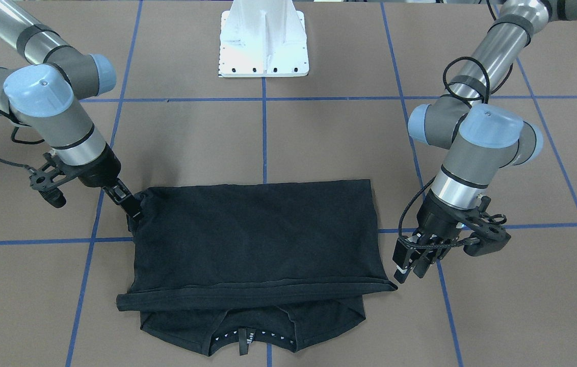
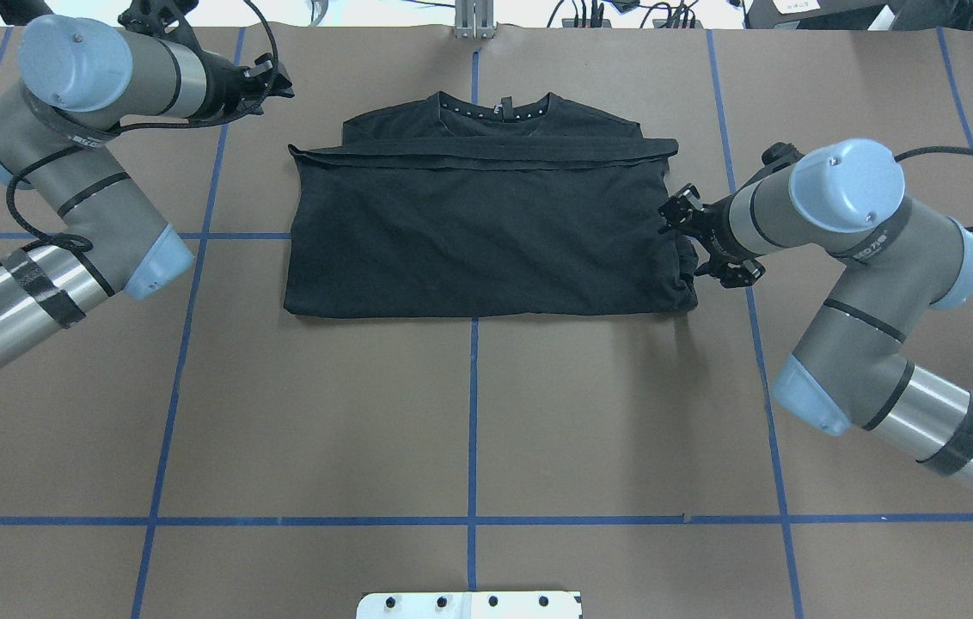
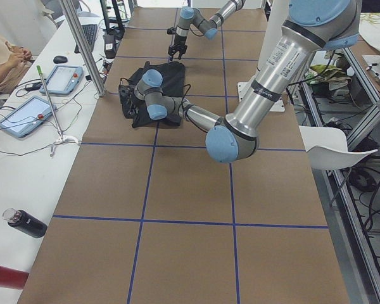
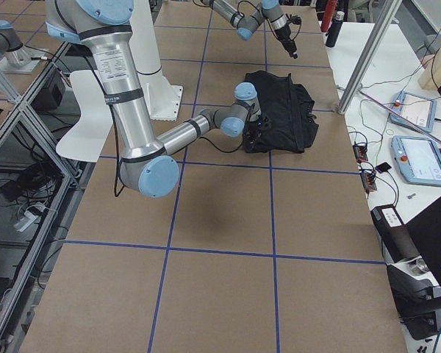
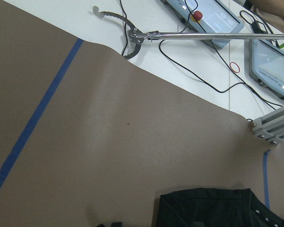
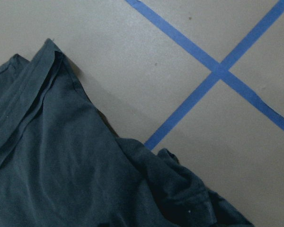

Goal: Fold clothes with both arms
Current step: 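Move the right gripper down to grasp the folded shirt's side edge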

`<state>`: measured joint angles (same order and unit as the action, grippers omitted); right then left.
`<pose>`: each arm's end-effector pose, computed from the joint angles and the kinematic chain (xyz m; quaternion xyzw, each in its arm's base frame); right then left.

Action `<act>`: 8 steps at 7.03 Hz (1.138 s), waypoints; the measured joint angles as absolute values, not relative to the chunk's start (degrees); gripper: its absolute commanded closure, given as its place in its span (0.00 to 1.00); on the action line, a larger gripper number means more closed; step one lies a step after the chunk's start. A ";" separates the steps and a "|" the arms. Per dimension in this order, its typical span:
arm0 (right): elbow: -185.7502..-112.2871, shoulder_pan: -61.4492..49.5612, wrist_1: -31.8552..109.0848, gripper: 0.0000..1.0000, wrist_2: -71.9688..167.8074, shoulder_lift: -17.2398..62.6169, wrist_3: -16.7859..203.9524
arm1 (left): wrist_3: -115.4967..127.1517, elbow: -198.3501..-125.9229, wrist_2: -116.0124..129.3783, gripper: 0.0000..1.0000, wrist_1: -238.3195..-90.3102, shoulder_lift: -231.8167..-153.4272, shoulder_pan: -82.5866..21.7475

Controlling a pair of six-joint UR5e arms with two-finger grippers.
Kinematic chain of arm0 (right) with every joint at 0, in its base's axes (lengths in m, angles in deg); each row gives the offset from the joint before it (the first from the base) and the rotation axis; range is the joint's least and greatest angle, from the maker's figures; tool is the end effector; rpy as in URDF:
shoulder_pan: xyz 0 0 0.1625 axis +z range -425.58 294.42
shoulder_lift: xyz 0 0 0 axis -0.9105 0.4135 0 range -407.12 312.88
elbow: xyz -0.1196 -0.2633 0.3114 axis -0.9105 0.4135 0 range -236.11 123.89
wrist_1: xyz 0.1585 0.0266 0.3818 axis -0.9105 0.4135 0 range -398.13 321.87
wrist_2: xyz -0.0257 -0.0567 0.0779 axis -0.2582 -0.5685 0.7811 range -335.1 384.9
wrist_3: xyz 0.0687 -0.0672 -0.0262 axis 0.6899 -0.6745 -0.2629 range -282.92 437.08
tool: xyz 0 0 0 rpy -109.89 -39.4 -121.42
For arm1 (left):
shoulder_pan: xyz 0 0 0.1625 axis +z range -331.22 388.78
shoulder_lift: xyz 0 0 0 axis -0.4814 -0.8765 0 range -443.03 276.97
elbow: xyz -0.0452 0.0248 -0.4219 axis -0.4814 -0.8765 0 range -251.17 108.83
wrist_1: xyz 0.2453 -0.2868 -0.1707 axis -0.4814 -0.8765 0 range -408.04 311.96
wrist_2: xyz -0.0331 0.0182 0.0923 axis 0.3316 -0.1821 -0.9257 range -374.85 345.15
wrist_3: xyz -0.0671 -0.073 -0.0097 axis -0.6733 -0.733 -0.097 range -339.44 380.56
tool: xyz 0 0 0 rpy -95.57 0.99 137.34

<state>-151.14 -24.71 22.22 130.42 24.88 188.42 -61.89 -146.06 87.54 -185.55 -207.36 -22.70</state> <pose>-0.4059 -0.4923 0.3921 -0.0447 -0.4538 0.4074 0.7913 0.3726 -0.6477 0.3312 0.1909 0.5203 -0.2555 0.7922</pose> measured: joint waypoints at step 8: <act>-155.18 -27.53 21.05 1.00 128.40 29.97 190.04 | -62.47 -147.28 87.54 0.42 -185.41 -207.31 -22.64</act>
